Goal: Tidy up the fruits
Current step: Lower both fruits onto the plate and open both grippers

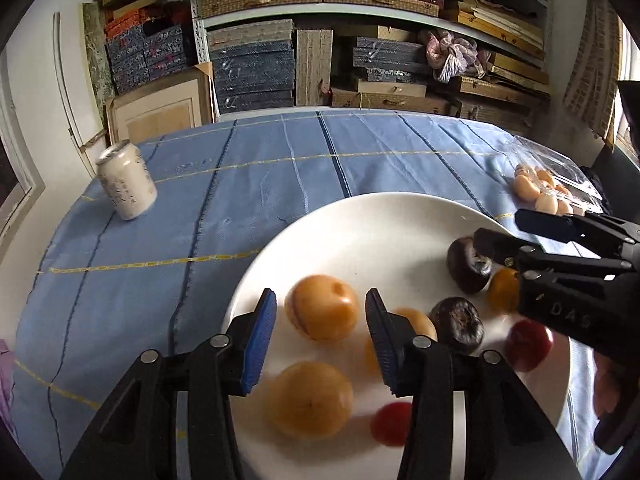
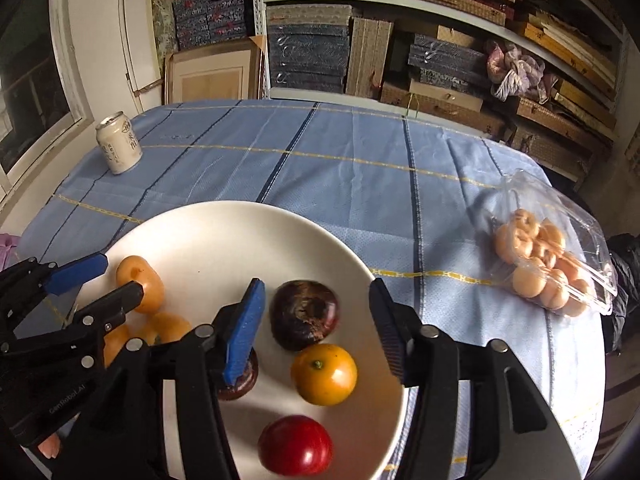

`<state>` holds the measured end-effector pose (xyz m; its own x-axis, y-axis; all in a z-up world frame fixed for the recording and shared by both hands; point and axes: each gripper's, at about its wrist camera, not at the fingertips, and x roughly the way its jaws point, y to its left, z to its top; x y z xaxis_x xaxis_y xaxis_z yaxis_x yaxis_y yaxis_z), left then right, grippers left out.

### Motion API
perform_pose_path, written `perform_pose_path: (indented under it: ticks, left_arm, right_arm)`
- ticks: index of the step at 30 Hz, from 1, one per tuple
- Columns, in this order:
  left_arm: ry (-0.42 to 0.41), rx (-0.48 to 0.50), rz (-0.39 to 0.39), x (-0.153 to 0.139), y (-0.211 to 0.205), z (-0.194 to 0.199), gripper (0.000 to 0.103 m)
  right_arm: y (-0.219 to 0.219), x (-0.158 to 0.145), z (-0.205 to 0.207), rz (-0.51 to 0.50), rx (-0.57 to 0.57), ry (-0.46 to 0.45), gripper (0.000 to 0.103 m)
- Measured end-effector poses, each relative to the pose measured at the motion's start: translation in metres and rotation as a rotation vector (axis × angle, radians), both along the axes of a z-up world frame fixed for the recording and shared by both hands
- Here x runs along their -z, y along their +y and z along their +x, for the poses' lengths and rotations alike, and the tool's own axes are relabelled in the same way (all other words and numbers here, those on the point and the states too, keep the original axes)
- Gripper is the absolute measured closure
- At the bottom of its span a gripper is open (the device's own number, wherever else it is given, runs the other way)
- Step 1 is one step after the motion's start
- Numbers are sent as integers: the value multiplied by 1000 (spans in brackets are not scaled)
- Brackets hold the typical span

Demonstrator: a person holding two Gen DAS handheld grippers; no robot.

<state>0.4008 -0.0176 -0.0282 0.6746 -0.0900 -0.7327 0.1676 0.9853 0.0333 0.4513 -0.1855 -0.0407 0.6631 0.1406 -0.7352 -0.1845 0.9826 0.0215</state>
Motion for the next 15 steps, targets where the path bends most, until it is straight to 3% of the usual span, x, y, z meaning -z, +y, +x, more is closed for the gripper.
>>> perform_pose_path:
  ticks: [3,5,9,11,15]
  left_arm:
    - [-21,-3,-6,-14,4,-20,52]
    - [-47,1,-18,-26,9,-43,42]
    - [-119,20,-44,-49,19,-101,18]
    - [-133,35,-48,-53,24,-132,8]
    - [-118,70,-33,-41,30,-193,4]
  right_arm:
    - [-10,-18,-23,16,-4,-34,50]
    - [-18,-30,-48,41,-8,-51,50]
    - [-31,-48,-124,62,-45,-108,32]
    - [-35,-48,-159,58,-71,-117,31]
    - [-44,-29,-222,68,-66,-86,28]
